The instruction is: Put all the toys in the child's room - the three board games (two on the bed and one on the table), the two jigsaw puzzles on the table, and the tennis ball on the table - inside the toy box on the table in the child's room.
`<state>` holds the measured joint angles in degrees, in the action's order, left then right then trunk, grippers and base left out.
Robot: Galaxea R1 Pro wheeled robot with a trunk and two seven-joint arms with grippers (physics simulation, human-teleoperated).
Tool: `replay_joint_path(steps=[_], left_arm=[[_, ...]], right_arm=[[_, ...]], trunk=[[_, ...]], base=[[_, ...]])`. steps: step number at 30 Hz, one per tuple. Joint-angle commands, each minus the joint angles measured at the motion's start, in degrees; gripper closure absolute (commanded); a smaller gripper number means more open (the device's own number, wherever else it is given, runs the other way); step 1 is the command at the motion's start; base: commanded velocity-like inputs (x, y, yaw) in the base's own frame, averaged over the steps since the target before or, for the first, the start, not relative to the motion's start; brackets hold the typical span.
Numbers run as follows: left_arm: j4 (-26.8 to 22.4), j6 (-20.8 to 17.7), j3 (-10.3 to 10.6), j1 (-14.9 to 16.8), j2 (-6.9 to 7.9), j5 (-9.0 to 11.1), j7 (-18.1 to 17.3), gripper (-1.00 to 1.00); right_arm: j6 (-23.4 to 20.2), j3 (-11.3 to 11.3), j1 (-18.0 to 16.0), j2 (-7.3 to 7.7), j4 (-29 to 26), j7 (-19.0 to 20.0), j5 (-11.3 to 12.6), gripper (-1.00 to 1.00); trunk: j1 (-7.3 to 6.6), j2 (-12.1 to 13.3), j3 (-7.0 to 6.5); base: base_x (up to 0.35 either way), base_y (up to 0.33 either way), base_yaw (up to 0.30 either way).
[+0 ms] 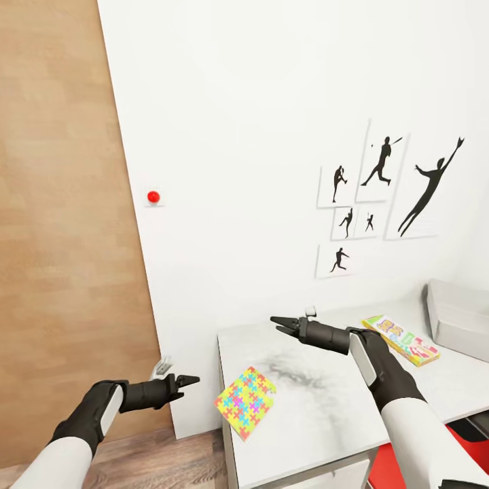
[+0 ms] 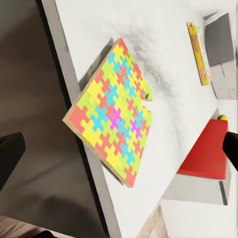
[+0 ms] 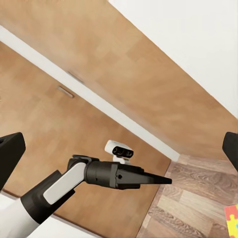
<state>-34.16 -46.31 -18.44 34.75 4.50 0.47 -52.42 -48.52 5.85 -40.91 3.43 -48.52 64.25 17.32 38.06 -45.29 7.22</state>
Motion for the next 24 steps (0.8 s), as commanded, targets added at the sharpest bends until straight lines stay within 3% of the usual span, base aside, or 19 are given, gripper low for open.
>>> replay_joint_path(steps=[1, 15, 24], left_arm=[[0.0, -0.5, -0.2, 0.1, 0.02, 0.0, -0.3, -1.00], [0.3, -0.6, -0.5, 0.1, 0.09, 0.1, -1.4, -1.00], [0.3, -0.7, -0.5, 0.1, 0.08, 0.0, -3.8, -1.00]], right_arm=[[-0.3, 0.1, 0.0, 0.00, 0.0, 0.1, 0.1, -1.00], [-0.4, 0.3, 0.0, 0.00, 0.0, 0.3, 0.2, -1.00], [-0.4, 0.4, 0.0, 0.00, 0.0, 0.3, 0.2, -1.00]], trunk=[[0.24, -0.5, 0.28], [3.31, -6.1, 2.79], [5.29, -9.7, 4.41]], base=[[0.000, 0.000, 0.000], [0.000, 0.000, 0.000], [0.000, 0.000, 0.000]])
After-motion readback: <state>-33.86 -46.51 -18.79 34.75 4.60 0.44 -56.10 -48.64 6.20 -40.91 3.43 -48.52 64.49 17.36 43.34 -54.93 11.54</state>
